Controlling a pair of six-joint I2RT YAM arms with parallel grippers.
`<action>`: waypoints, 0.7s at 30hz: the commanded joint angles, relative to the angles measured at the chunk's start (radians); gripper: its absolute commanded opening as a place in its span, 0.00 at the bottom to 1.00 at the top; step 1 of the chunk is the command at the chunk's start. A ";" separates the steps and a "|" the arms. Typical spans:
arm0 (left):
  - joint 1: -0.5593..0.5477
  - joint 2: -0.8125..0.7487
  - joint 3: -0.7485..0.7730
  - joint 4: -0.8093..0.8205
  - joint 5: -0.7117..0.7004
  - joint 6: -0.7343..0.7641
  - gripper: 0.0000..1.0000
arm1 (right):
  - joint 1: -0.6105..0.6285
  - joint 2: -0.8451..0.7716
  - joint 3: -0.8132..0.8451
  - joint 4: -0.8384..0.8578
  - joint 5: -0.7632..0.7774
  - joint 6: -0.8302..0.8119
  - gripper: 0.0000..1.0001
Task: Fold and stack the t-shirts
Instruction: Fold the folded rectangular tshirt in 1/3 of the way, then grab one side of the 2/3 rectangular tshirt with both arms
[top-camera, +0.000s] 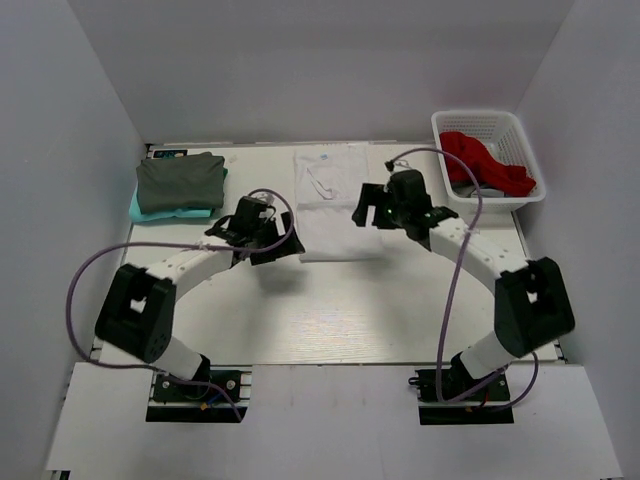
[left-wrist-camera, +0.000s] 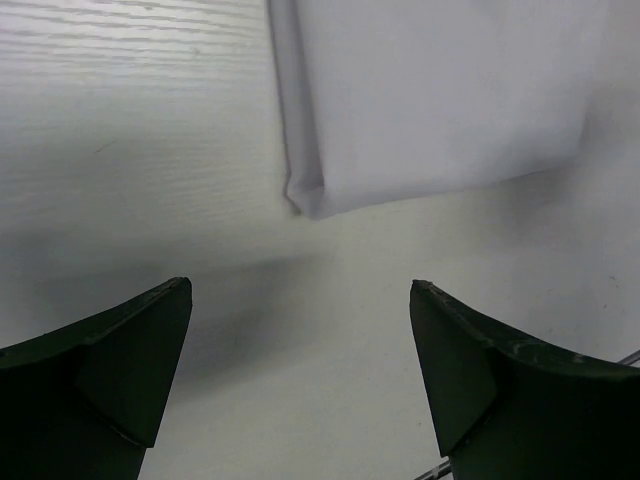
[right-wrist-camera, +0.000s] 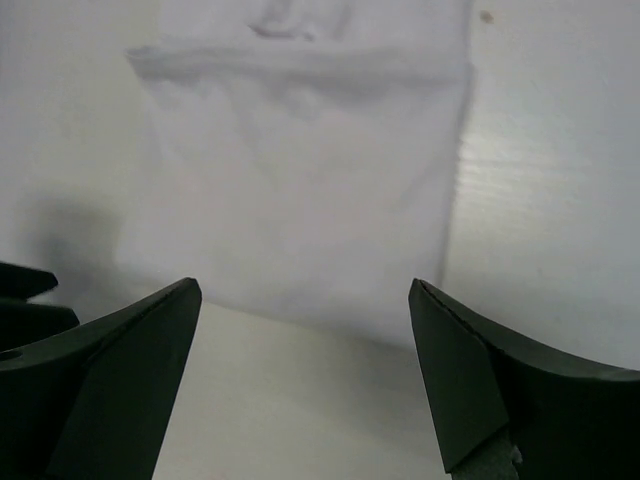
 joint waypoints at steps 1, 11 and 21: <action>-0.033 0.105 0.096 0.072 0.062 0.030 1.00 | -0.022 -0.072 -0.146 -0.062 0.139 0.025 0.90; -0.051 0.316 0.175 0.060 -0.036 0.021 0.60 | -0.059 -0.032 -0.213 -0.072 0.084 0.048 0.88; -0.060 0.391 0.176 0.069 -0.072 -0.020 0.28 | -0.070 0.093 -0.216 0.010 0.035 0.085 0.74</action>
